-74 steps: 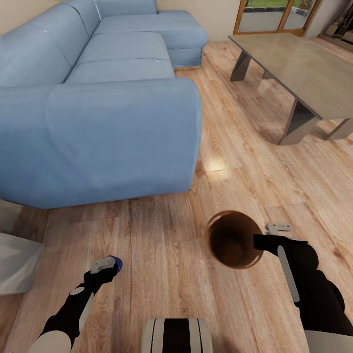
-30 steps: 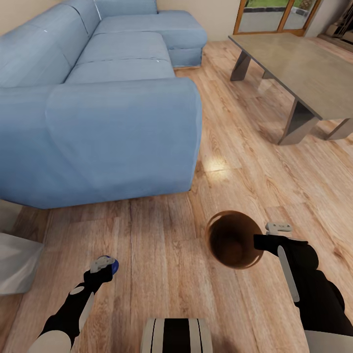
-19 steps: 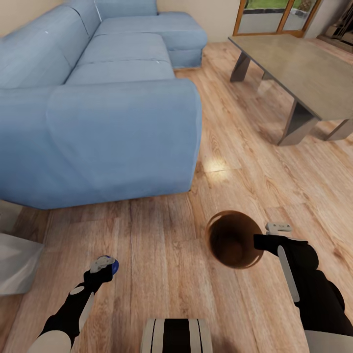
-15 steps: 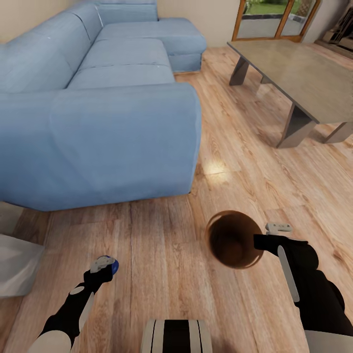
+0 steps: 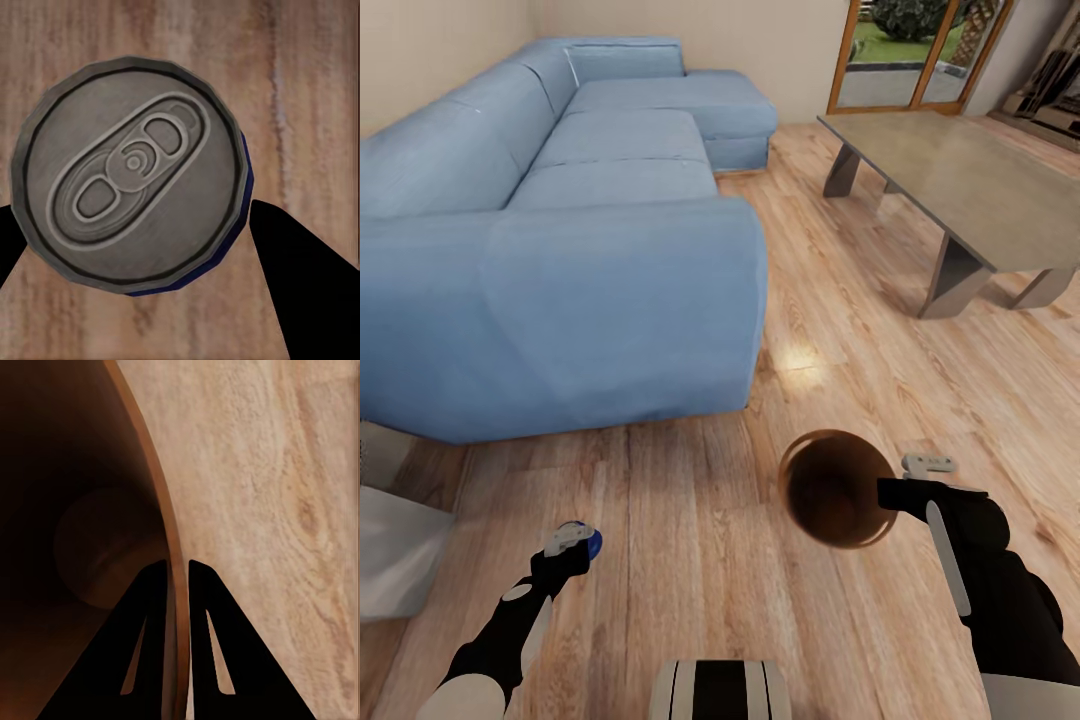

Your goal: Put the three can of soda from the living room inside the tash can in the kitchen.

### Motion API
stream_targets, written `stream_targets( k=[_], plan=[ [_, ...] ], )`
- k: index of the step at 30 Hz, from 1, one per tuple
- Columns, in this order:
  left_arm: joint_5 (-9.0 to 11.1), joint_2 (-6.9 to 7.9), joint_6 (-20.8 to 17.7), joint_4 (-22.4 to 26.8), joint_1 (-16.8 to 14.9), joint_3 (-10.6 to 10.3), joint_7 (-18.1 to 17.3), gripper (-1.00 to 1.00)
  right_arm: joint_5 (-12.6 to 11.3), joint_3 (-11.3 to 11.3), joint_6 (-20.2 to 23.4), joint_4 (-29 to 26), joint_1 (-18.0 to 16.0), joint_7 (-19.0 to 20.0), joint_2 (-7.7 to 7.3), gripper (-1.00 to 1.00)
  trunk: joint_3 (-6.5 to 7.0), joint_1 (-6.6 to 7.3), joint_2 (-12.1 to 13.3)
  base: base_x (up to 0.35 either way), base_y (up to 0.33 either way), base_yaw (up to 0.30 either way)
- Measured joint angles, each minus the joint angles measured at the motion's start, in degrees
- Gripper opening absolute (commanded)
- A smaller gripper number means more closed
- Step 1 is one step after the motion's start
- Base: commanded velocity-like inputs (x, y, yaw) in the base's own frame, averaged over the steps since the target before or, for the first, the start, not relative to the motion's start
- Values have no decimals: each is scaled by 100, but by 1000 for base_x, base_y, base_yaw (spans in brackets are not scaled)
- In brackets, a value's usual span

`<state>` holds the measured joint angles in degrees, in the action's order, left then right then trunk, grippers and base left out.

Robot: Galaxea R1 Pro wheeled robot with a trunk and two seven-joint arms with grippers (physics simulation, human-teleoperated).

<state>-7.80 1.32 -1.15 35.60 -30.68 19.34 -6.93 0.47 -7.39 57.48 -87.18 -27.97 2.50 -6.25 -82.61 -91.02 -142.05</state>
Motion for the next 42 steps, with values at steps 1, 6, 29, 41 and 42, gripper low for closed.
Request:
stream_targets(
  k=[1, 6, 29, 41, 42],
  plan=[
    [0, 0, 0, 0, 0, 0, 0, -100, -1, 0, 0, 0, -1, 0, 0, -100, 18, 22, 40, 0, 0, 0],
    [0, 0, 0, 0, 0, 0, 0, -100, -2, 0, 0, 0, -1, 0, 0, -100, 108, 132, 241, 0, 0, 0],
    [0, 0, -6, 0, 0, -6, 0, -100, -1, -1, 0, -1, 2, 0, 0, -100, 556, 637, 1163, 0, 0, 0],
    [0, 0, -9, 0, 0, -8, 0, -100, 1, -5, 0, 0, 2, 0, 2, -100, 880, 900, 1644, 0, 0, 0],
    [0, 0, -9, 0, 0, -7, 0, -100, 2, -3, 0, 0, 2, 0, 3, -100, 908, 922, 1684, 0, 0, 0]
  ],
)
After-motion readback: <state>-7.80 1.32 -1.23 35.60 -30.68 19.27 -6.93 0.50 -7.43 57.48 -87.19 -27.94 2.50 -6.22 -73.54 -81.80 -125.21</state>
